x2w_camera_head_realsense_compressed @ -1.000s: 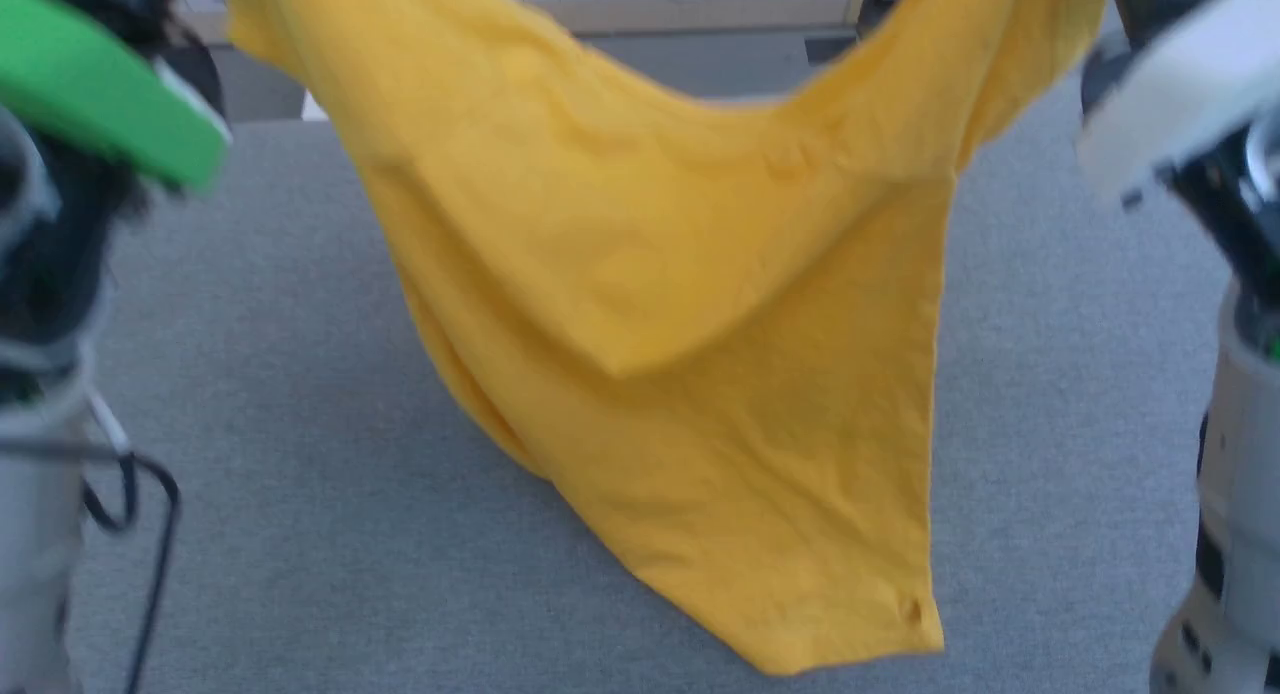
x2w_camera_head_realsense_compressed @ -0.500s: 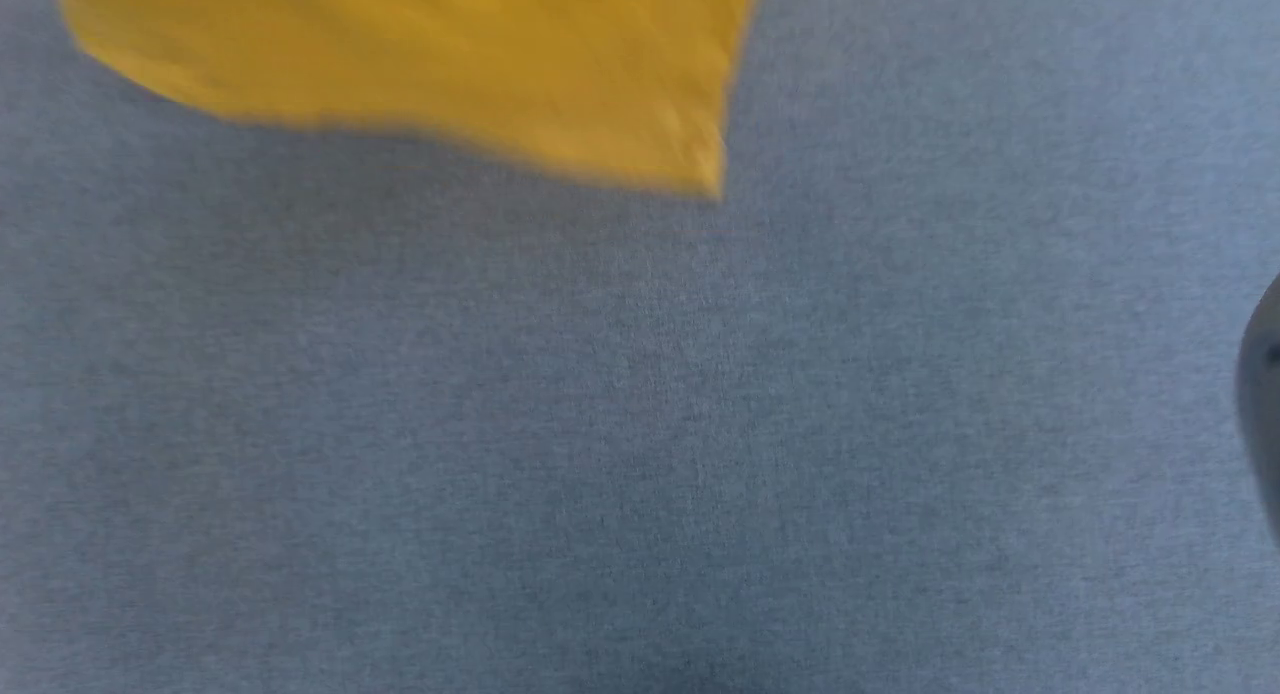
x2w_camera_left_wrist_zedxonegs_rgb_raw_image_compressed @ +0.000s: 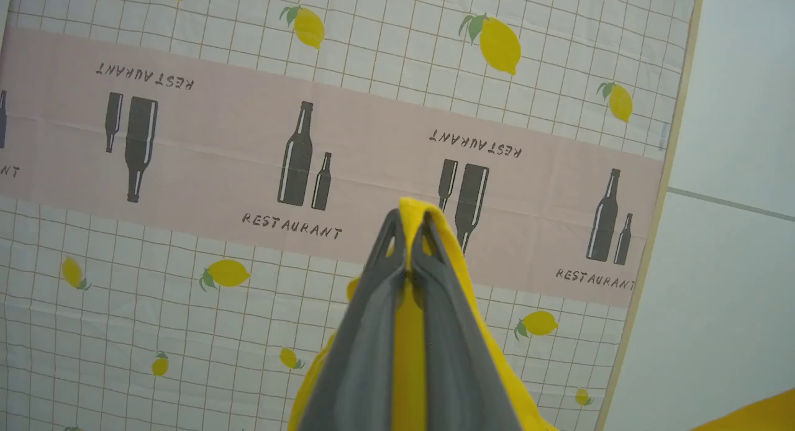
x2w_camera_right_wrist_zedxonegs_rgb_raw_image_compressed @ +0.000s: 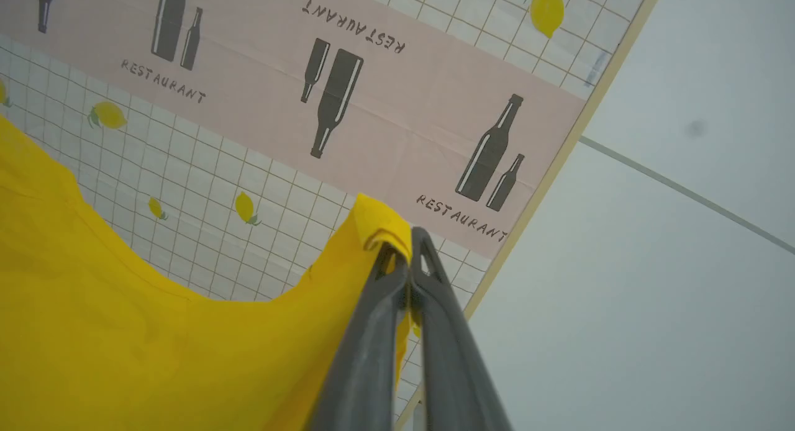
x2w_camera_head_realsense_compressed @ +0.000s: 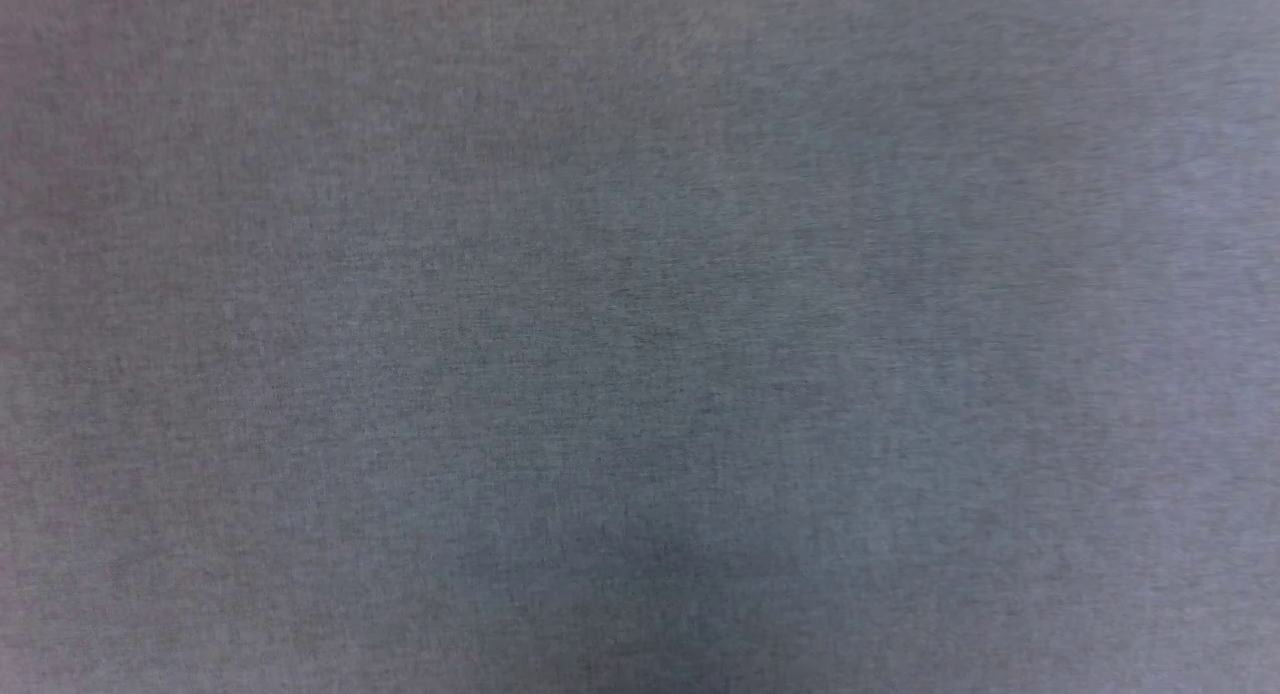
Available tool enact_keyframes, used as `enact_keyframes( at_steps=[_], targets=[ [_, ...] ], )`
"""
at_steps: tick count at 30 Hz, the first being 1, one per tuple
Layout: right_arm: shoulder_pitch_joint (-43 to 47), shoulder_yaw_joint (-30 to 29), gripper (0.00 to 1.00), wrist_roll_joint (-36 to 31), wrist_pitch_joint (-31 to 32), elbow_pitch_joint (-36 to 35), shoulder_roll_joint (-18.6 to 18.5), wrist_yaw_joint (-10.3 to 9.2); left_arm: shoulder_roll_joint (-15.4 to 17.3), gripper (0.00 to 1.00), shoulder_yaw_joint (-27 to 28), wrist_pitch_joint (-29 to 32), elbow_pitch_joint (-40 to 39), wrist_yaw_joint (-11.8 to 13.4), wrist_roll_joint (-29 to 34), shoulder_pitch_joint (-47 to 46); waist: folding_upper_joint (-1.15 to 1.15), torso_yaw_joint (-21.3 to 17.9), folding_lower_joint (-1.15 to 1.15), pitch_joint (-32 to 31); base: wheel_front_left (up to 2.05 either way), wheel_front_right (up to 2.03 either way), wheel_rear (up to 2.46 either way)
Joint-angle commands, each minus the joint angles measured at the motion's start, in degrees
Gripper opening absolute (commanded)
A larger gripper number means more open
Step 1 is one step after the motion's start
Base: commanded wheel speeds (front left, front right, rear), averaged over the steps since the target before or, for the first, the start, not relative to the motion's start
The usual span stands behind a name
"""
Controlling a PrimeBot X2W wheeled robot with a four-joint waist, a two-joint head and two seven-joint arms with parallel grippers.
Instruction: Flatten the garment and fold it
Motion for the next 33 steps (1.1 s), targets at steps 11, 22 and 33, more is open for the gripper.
enact_keyframes(
  at_steps=[11,22,33],
  targets=[
    [-1.62,2.48,0.0,-2.6,-6.02,8.79,-2.73,-0.09,1.79,0.0,0.88,-6.35,4.98,-6.27,-3.29,4.96,0.0,4.98,-0.01,7.58,0.0,0.0,0.0],
    [10.18,10.26,0.0,8.51,-8.88,5.8,-6.24,-0.09,6.03,0.0,-2.68,-6.22,0.58,-8.87,-10.93,20.63,0.0,6.78,-0.01,2.24,0.0,0.0,0.0],
    [40.84,11.45,0.0,22.62,-1.24,-23.88,-13.3,-0.09,12.55,0.0,-5.84,-5.46,-21.04,-8.6,-20.36,49.99,0.0,7.12,-0.01,-8.61,0.0,0.0,0.0]
  ],
)
